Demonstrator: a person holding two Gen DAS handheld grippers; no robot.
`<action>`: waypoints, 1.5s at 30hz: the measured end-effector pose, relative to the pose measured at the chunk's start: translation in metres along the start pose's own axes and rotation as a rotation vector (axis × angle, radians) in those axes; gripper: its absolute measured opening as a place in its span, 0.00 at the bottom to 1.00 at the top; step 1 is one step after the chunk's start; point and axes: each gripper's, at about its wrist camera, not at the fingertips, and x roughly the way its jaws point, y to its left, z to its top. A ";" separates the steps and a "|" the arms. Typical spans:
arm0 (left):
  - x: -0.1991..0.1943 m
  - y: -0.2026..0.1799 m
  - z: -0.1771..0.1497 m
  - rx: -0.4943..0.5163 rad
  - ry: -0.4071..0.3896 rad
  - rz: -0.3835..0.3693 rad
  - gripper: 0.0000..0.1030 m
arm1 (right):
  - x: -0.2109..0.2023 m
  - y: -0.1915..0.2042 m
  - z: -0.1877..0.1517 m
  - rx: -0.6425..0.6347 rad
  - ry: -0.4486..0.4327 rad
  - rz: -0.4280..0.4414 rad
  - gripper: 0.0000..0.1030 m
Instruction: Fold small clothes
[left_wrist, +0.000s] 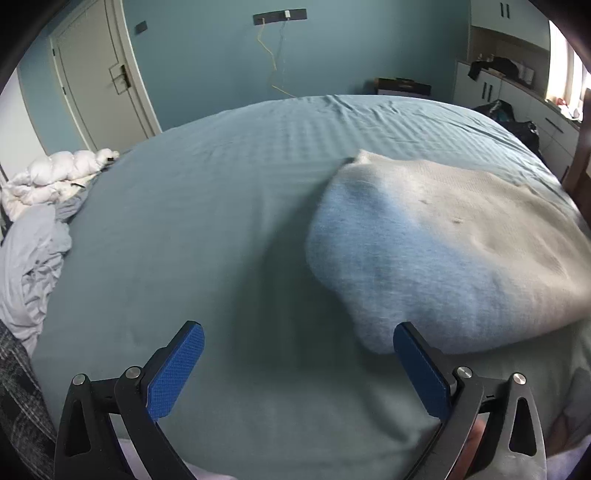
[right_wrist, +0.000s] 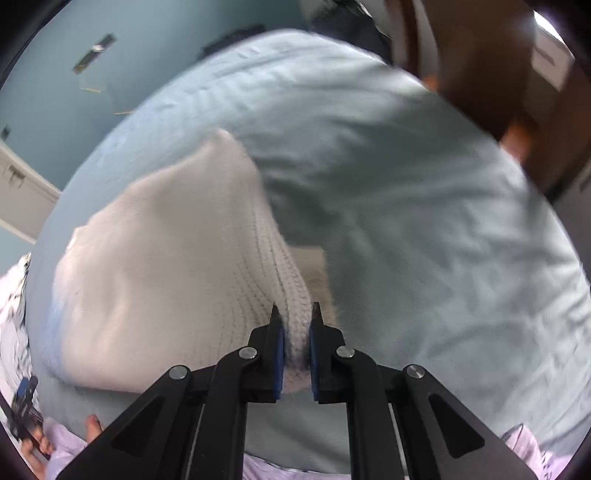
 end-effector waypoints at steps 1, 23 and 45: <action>0.002 0.004 0.001 0.007 0.009 -0.008 1.00 | 0.016 -0.001 0.000 -0.003 0.040 -0.032 0.06; 0.110 0.025 0.032 0.308 0.085 -0.434 1.00 | -0.038 0.132 -0.082 -0.231 -0.136 0.152 0.75; 0.136 0.039 0.062 0.218 0.041 -1.247 0.30 | -0.009 0.117 -0.082 -0.135 -0.029 0.021 0.75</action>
